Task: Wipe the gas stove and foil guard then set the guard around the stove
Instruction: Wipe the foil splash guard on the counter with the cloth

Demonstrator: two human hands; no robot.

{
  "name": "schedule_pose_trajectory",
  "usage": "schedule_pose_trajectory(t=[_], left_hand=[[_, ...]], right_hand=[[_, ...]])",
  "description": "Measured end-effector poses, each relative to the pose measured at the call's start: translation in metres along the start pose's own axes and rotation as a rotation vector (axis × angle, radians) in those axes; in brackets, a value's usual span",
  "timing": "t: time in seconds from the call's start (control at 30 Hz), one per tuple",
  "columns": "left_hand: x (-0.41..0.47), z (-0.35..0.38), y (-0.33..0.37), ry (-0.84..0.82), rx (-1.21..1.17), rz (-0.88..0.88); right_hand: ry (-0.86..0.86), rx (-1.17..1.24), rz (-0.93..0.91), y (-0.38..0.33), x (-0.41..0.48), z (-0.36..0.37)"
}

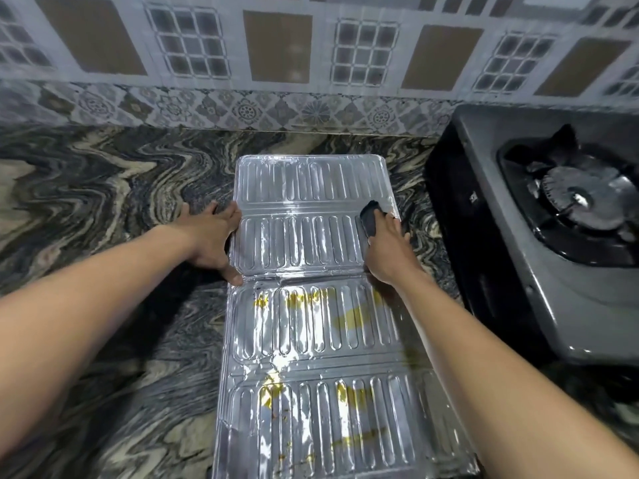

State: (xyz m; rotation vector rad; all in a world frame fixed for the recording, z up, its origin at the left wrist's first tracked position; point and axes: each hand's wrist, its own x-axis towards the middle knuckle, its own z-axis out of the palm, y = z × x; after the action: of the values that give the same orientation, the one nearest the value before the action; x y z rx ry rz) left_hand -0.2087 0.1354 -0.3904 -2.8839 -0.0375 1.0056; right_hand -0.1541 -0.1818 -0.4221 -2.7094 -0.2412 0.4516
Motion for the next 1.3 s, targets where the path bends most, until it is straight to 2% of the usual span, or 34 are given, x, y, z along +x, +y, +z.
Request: schedule_pose_trajectory(t=[0.23, 0.37, 0.57, 0.67, 0.83, 0.97, 1.13, 1.3], left_hand=[[-0.005, -0.001, 0.005, 0.019, 0.024, -0.001], [-0.017, 0.013, 0.005, 0.099, 0.03, 0.086], [-0.028, 0.042, -0.002, 0.088, -0.103, 0.109], [-0.027, 0.042, -0.002, 0.103, -0.125, 0.112], [-0.028, 0.043, -0.005, 0.109, -0.155, 0.117], [-0.026, 0.045, -0.01, 0.108, -0.197, 0.135], [-0.021, 0.032, -0.014, 0.041, -0.221, 0.139], [-0.018, 0.031, -0.019, 0.047, -0.162, 0.139]], right_hand=[[-0.099, -0.085, -0.072, 0.015, -0.049, 0.004], [-0.024, -0.13, -0.102, 0.021, -0.054, 0.01], [0.113, -0.179, -0.082, 0.011, -0.055, 0.031], [0.134, -0.179, -0.184, -0.021, -0.055, 0.044], [0.008, -0.116, -0.427, -0.098, -0.05, 0.077], [-0.046, -0.119, -0.561, -0.111, -0.05, 0.081], [-0.182, -0.064, -0.56, -0.116, -0.038, 0.054], [-0.304, -0.093, -0.473, -0.128, -0.038, 0.025]])
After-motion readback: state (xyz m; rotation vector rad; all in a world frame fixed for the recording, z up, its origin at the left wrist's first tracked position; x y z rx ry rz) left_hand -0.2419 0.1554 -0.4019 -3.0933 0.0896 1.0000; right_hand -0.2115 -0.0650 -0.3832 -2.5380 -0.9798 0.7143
